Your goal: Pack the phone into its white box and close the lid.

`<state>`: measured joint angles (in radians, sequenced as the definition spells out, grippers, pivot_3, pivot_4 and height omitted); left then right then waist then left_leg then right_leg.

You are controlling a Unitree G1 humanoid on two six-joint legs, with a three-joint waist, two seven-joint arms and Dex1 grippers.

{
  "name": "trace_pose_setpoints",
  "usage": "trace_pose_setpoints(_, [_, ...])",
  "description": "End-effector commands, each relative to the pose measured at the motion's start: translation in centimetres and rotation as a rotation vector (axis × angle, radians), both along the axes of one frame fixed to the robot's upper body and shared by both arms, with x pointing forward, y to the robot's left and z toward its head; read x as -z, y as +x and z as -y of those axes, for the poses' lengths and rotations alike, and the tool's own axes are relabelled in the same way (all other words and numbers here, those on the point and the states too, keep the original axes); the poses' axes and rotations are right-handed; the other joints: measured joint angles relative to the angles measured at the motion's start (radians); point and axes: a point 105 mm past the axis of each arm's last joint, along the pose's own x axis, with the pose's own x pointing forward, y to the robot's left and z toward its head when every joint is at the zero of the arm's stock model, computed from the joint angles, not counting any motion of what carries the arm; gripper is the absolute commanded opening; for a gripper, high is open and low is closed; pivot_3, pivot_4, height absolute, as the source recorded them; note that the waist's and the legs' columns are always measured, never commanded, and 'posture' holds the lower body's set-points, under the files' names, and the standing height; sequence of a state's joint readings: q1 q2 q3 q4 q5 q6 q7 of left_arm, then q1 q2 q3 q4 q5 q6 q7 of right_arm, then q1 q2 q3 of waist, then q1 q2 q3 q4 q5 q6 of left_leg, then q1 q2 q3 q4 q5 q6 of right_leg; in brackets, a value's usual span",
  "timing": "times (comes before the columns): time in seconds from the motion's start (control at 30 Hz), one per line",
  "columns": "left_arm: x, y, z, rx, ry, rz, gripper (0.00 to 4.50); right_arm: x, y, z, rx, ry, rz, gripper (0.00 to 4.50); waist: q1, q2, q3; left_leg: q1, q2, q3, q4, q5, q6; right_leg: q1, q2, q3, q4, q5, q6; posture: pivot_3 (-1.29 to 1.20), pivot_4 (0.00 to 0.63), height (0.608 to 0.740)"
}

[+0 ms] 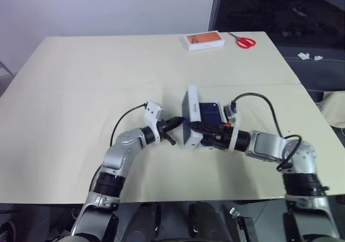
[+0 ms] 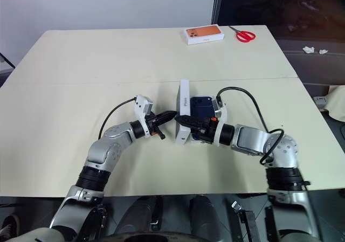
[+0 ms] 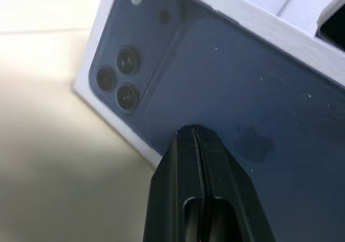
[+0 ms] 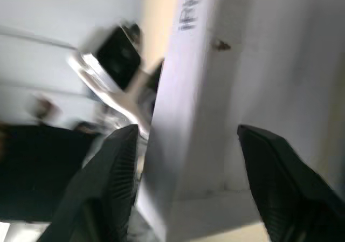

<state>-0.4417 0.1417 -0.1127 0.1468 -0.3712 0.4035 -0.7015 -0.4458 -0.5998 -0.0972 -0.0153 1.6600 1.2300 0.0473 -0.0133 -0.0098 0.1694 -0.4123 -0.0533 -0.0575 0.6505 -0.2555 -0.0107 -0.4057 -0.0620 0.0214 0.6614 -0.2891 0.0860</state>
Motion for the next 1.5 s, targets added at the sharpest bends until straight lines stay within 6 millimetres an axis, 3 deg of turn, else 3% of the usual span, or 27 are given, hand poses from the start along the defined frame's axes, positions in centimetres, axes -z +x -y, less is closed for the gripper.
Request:
trace_pose_setpoints(0.03, [-0.5, -0.1, 1.0, 0.038, 0.002, 0.044, 0.0, -4.9, 1.7, 2.3, -0.026, -0.058, 0.276, 2.89, 0.0, 0.0, 0.0, 0.0, 0.0, 0.0, 0.0, 0.0, 0.0, 0.0, 0.0, 0.0, 0.0, 0.0, 0.0, 0.0, 0.15, 0.74])
trace_pose_setpoints(0.17, [-0.3, 0.1, 1.6, 0.053, -0.003, 0.04, 0.0, -5.6, 2.5, 4.6, -0.088, -0.267, 0.44, 2.89, 0.002, -0.001, 0.001, 0.001, 0.0, -0.001, -0.001, 0.0, 0.001, 0.001, 0.0, -0.002, -0.002, 0.0, 0.0, 0.0, 0.15, 0.74])
trace_pose_setpoints(0.4, [-0.5, 0.9, 3.1, 0.087, -0.004, 0.054, 0.0, -1.4, 3.4, 7.5, -0.257, -0.761, 0.643, 2.89, 0.005, -0.003, 0.002, 0.0, 0.0, -0.001, 0.0, -0.001, 0.001, 0.002, -0.002, -0.002, -0.003, 0.0, 0.001, 0.0, 0.15, 0.74])
trace_pose_setpoints(0.53, [-1.2, 0.9, 4.3, 0.124, -0.002, 0.086, 0.0, -2.7, 5.2, 8.2, -0.172, -0.742, 0.702, 2.89, 0.004, -0.003, 0.002, 0.0, 0.0, -0.001, 0.0, -0.001, 0.001, 0.002, -0.002, -0.002, -0.003, 0.0, 0.001, 0.0, 0.15, 0.74])
trace_pose_setpoints(0.63, [-1.5, 0.8, 4.8, 0.138, -0.009, 0.088, 0.0, -3.2, 6.3, 9.5, -0.153, -0.857, 0.791, 2.89, 0.004, -0.003, 0.002, 0.0, 0.0, -0.001, 0.0, 0.0, 0.0, 0.001, -0.002, -0.001, -0.003, 0.0, 0.001, 0.0, 0.15, 0.74])
trace_pose_setpoints(0.73, [-1.1, 0.5, 4.8, 0.143, -0.008, 0.082, 0.0, -3.5, 7.3, 12.1, -0.177, -1.081, 0.89, 2.89, 0.004, -0.003, 0.002, 0.0, 0.0, -0.001, 0.0, 0.0, 0.0, 0.001, -0.002, -0.001, -0.003, 0.0, 0.001, 0.0, 0.15, 0.74])
trace_pose_setpoints(0.8, [-0.9, 0.4, 4.7, 0.142, -0.007, 0.078, 0.0, -3.6, 7.5, 12.6, -0.195, -1.12, 0.906, 2.89, 0.004, -0.003, 0.002, 0.0, 0.0, -0.001, 0.0, 0.0, 0.0, 0.001, -0.002, -0.001, -0.003, 0.0, 0.001, 0.0, 0.15, 0.74])
trace_pose_setpoints(0.87, [-0.8, 0.4, 4.4, 0.135, -0.005, 0.076, 0.0, -3.5, 7.7, 12.7, -0.209, -1.144, 0.929, 2.89, 0.003, -0.003, 0.002, 0.0, 0.0, -0.001, 0.0, 0.0, 0.0, 0.001, -0.002, -0.001, -0.003, 0.0, 0.001, 0.0, 0.15, 0.74])
trace_pose_setpoints(1.0, [-1.4, 0.8, 3.6, 0.102, -0.013, 0.088, 0.0, -3.5, 7.6, 10.9, -0.201, -1.029, 0.934, 2.89, 0.001, -0.003, 0.002, 0.001, 0.0, -0.001, 0.0, 0.0, -0.001, 0.001, -0.002, 0.0, -0.002, 0.0, 0.0, 0.0, 0.15, 0.74])
trace_pose_setpoints(1.1, [-1.8, 0.9, 2.5, 0.073, -0.006, 0.096, 0.0, -3.4, 7.7, 10.0, -0.182, -0.998, 0.939, 2.04, 0.002, -0.003, 0.002, 0.001, 0.0, -0.001, -0.001, 0.001, -0.002, 0.001, -0.002, 0.0, -0.002, 0.0, 0.0, 0.0, 0.15, 0.74])
trace_pose_setpoints(1.23, [-1.2, 0.7, 0.5, 0.042, 0.048, 0.084, 0.0, -2.1, 7.3, 9.3, -0.22, -1.015, 0.946, 0.04, 0.004, -0.003, 0.002, 0.001, 0.0, -0.001, -0.001, 0.001, -0.002, 0.001, -0.002, 0.0, -0.002, 0.0, 0.0, 0.0, 0.15, 0.74])
trace_pose_setpoints(1.37, [0.6, 0.6, -1.2, 0.012, 0.136, 0.028, 0.0, -1.1, 7.3, 8.8, -0.239, -1.049, 0.962, 0.04, 0.005, -0.003, 0.002, 0.001, 0.0, -0.001, 0.0, 0.001, -0.002, 0.001, -0.003, 0.0, -0.002, 0.0, 0.0, 0.0, 0.15, 0.74])
trace_pose_setpoints(1.5, [1.6, 0.4, -0.6, 0.04, 0.156, -0.024, 0.0, -0.8, 7.5, 8.8, -0.252, -1.083, 0.978, 0.04, 0.006, -0.003, 0.002, 0.001, -0.001, -0.001, 0.0, 0.001, -0.002, 0.001, -0.003, 0.0, -0.001, 0.0, 0.0, 0.0, 0.15, 0.74])
